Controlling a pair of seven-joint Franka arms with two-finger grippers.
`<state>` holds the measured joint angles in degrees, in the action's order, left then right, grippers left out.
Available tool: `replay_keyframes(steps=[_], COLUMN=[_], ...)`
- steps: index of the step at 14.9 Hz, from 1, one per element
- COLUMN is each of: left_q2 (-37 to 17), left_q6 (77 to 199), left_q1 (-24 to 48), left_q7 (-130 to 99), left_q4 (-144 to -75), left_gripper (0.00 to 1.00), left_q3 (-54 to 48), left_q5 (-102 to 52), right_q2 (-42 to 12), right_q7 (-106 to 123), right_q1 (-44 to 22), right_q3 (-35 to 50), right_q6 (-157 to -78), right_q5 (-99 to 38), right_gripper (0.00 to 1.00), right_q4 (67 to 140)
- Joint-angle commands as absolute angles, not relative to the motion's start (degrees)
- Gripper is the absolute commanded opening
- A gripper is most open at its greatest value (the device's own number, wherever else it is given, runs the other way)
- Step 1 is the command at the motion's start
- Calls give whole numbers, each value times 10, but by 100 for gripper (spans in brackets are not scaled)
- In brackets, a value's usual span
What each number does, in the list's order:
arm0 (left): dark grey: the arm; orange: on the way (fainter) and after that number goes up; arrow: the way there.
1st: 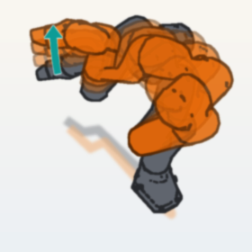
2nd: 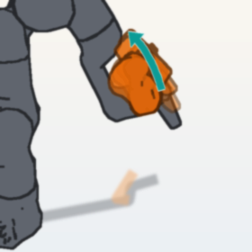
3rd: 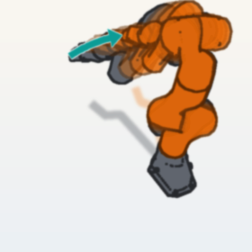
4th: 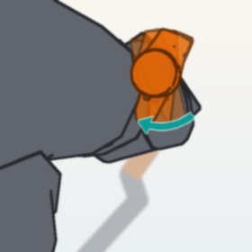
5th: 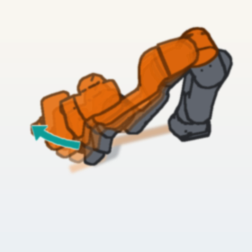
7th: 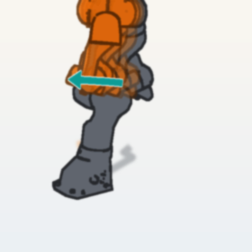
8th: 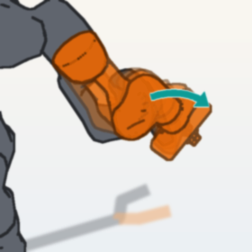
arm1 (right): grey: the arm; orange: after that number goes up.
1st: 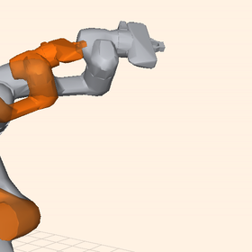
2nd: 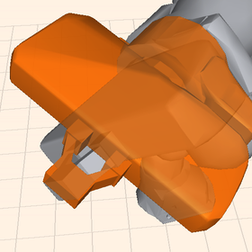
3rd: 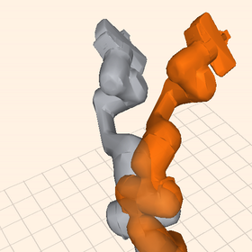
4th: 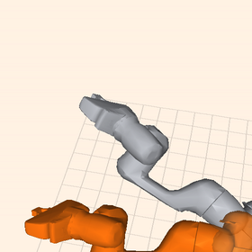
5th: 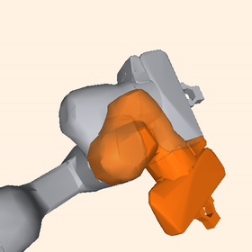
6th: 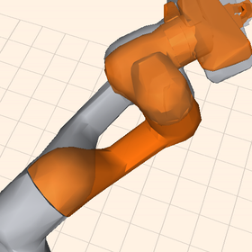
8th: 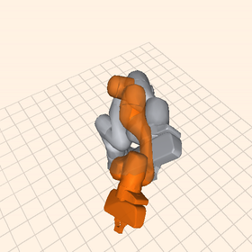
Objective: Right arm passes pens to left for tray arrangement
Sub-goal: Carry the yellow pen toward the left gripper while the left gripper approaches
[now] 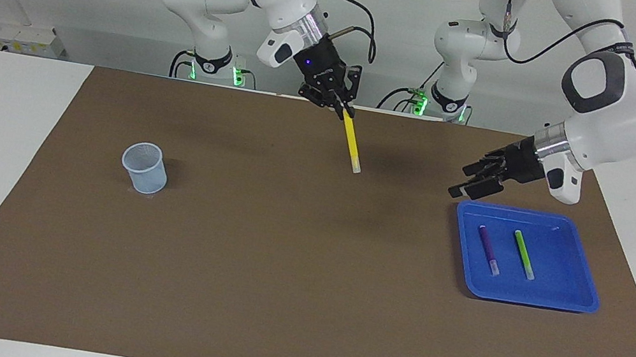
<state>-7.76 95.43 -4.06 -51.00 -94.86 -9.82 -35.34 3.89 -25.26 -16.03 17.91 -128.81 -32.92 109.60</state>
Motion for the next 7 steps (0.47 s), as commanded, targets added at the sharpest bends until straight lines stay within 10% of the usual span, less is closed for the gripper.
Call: replay_keyframes(steps=[1,7], left_q2=[-62,-51], left_q6=[941,948], left_q1=[-40,-14], left_q7=[-542,-597], left_q4=[-958,-968], left_gripper=[98,97], left_q3=[-107,-124], left_q5=[-378,-386], right_q2=[23,16], right_q7=[-248,-247], right_q1=[-200,-230], right_q3=[176,176], right_q6=[-1320,-1339], right_q5=[-352,-352], right_gripper=[0,0], right_q4=[1099,1099])
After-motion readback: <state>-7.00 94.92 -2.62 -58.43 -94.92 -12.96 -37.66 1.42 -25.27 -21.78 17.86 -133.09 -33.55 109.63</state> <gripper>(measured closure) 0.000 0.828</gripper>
